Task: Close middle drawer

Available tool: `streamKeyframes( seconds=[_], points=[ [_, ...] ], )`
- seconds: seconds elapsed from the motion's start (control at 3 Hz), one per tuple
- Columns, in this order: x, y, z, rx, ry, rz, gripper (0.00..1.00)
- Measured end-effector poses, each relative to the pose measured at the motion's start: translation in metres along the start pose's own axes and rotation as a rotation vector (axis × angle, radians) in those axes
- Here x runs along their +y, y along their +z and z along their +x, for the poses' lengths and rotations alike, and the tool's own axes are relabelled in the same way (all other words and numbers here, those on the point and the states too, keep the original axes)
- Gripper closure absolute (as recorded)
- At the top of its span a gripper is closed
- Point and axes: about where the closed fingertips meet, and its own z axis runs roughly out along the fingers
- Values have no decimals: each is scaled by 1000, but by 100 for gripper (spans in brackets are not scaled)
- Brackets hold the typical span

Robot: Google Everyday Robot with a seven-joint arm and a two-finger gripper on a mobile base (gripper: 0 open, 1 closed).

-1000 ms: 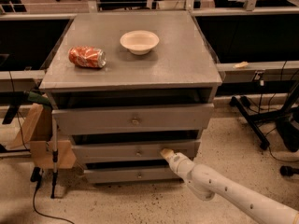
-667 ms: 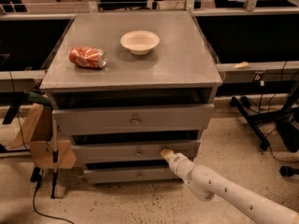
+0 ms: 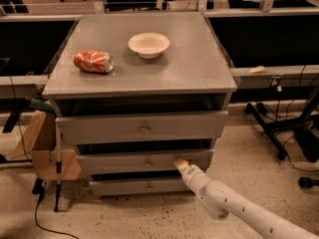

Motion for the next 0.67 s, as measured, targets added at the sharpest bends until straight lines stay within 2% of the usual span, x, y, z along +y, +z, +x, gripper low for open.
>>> streamKeyframes(
  seconds=[0.67],
  points=[
    [-10, -26, -2, -57, -20, -18, 100]
  ],
)
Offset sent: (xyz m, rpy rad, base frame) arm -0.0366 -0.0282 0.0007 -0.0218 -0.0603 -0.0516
